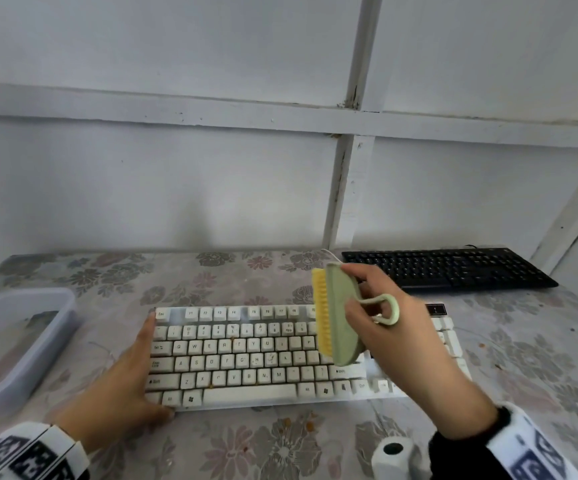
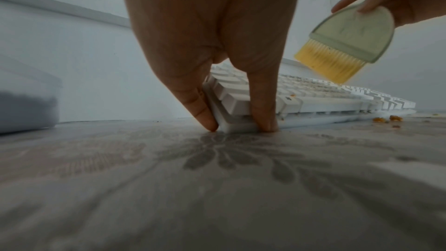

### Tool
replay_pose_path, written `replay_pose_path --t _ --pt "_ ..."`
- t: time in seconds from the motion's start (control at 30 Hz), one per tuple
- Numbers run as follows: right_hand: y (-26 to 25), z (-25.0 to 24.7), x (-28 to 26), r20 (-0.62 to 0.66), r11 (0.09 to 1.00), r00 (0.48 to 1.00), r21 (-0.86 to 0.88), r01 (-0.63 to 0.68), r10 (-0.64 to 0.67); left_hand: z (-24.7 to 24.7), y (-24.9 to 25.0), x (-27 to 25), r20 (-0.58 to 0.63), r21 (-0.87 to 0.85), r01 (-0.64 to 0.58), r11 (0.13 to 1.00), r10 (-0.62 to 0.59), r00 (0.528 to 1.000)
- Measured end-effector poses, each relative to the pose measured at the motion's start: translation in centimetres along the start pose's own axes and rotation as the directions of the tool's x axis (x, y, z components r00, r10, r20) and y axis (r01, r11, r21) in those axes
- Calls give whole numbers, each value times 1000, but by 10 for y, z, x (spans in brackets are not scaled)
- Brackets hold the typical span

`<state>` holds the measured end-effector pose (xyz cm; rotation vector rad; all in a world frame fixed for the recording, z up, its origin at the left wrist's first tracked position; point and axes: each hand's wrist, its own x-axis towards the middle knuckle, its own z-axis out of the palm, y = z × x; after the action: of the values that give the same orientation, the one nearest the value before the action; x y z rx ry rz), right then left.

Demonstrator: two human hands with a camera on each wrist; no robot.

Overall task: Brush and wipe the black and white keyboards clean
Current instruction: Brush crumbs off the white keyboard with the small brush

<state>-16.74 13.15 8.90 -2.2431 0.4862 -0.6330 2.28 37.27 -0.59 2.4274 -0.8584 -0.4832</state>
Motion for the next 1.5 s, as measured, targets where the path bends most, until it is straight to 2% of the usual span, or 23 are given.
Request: replay_pose_path --t 0.2,0.4,0.47,0.57,0.67,0.77,0.97,1.03,1.1,1.17,1.23,1.37,1.5 --pt "16 21 -19 101 999 995 -45 -19 23 -2 7 -2 10 43 29 999 -29 1000" --pt "10 7 -35 263 987 952 -82 -139 156 -1 3 -1 11 33 42 999 -43 999" --pt "2 -2 -29 214 986 963 -40 -161 166 -1 2 0 11 45 48 998 -49 999" --pt "-6 -4 -11 64 996 994 -10 -88 88 -2 5 -2 6 63 47 997 -48 999" --pt "-2 5 1 10 998 999 -26 -48 49 -2 7 -4 4 78 45 996 -46 999" --pt "9 15 -6 48 996 997 -68 -64 68 -2 5 -3 7 80 40 996 -41 999" --pt "15 9 -37 245 987 956 -71 -147 160 0 -1 0 0 71 38 997 -38 999" --pt "10 1 -34 220 985 960 -61 -163 172 0 0 0 -4 74 35 997 -35 999" --pt "3 -4 -25 128 987 979 -13 -159 159 -1 2 -1 -5 70 28 997 -28 1000" --pt "-4 -2 -15 41 994 993 -1 -111 111 -1 5 -1 -11 62 20 998 -20 1000" --pt "-5 4 -7 7 997 997 -14 -75 75 -1 6 -2 -14 63 15 998 -15 1000" --pt "5 19 -15 64 995 994 -47 -83 85 -1 3 -2 -3 60 13 998 -13 1000" --pt "12 19 -35 200 987 967 -59 -151 159 -1 2 -1 4 73 31 997 -31 999"
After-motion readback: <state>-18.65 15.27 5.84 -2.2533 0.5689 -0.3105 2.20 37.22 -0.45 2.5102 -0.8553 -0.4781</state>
